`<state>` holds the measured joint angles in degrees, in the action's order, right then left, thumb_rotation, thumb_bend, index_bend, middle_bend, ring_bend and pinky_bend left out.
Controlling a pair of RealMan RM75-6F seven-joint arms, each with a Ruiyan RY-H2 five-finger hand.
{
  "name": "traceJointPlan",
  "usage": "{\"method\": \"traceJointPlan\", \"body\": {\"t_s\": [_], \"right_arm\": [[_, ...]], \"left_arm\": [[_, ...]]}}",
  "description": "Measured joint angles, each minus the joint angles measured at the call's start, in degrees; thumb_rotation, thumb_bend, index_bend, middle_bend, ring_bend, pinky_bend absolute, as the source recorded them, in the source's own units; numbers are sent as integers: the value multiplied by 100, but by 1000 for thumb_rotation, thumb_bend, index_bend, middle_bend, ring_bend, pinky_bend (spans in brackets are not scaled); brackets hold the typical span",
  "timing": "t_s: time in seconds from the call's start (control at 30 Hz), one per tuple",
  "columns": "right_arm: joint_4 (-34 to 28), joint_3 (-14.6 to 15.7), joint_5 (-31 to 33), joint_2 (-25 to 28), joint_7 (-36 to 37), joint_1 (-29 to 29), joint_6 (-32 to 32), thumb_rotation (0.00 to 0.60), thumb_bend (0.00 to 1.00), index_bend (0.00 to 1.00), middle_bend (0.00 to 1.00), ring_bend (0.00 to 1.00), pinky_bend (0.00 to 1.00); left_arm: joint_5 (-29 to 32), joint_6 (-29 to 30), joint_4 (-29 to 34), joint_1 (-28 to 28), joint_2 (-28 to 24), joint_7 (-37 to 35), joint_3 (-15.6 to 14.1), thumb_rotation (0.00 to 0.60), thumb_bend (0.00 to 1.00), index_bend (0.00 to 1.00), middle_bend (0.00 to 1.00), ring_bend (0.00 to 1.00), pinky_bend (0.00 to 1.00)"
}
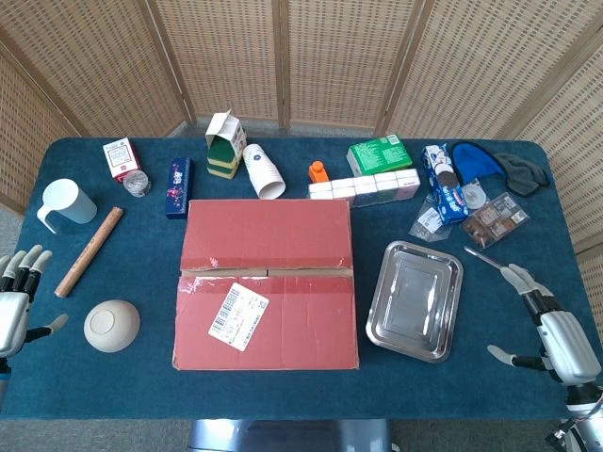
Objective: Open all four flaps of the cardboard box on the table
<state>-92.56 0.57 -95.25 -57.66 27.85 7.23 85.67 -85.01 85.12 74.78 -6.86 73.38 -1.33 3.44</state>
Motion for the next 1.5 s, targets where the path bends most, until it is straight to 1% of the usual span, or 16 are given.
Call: {"method": "traceJointPlan", "body": {"t_s": [0.13,0.23,0.33,0.47,0.53,0.63,0.73,0.77,0.83,0.9,0.97,1.07,1.2,1.33,1.5], "right_arm": [[12,0,-12,6,82,4,13,600,0,0,1,144,144],[21,4,-39,19,284,8,46,600,0,0,0,151,144],[-6,35,-101,81,727,41,34,600,0,0,5,162,144],[-62,85,-219,222,1591,147,-28,600,0,0,25,186,144],[-73,84,-259,266,1853,205,-52,600,0,0,26,187,144],[-87,38,-297,287,1872,297,-73,600,0,0,26,187,144],[-152,-36,-328,273,1580,436,-138,600,0,0,26,187,144],[-206,-46,-342,278,1475,504,-214,600,0,0,25,183,142],[-306,-50,-355,302,1438,612,-371,600,0,0,19,140,121],[-451,-51,-372,353,1631,777,-605,600,0,0,7,72,89],[-616,-53,-388,426,1975,987,-898,600,0,0,1,63,82],[-854,-57,-442,542,2505,1379,-1400,600,0,0,0,89,82],[-1033,-74,-498,627,2969,1870,-1908,600,0,0,0,137,82],[-1084,-122,-479,622,3183,2146,-2131,600,0,0,6,180,82],[-1112,-138,-490,608,3355,2248,-2123,600,0,0,21,213,83]], "left_arm": [[-11,12,-10,4,21,35,-8,600,63,0,0,0,0],[-69,38,-3,7,36,80,-38,600,63,0,0,0,0],[-65,71,29,12,17,31,-18,600,63,0,0,0,0],[-29,67,38,3,-3,-26,23,600,63,0,0,0,0],[-14,32,18,-12,0,-35,29,600,63,0,0,0,0],[12,-19,-31,-29,15,-41,33,600,63,0,0,0,0],[58,-62,-69,-40,37,-44,45,600,64,0,0,0,0],[75,-78,-79,-44,48,-43,51,600,64,0,0,0,0],[90,-102,-99,-55,63,-37,58,600,64,0,0,0,0],[89,-123,-107,-66,67,-67,57,600,63,0,0,0,0],[84,-140,-122,-79,68,-112,58,600,63,0,0,0,0],[54,-108,-160,-91,74,-173,69,600,63,0,0,0,0],[12,-58,-173,-103,89,-180,77,600,63,0,0,0,0],[37,-70,-168,-115,104,-150,93,600,63,0,0,0,0],[107,-134,-212,-134,138,-118,116,600,64,0,0,0,0]]}}
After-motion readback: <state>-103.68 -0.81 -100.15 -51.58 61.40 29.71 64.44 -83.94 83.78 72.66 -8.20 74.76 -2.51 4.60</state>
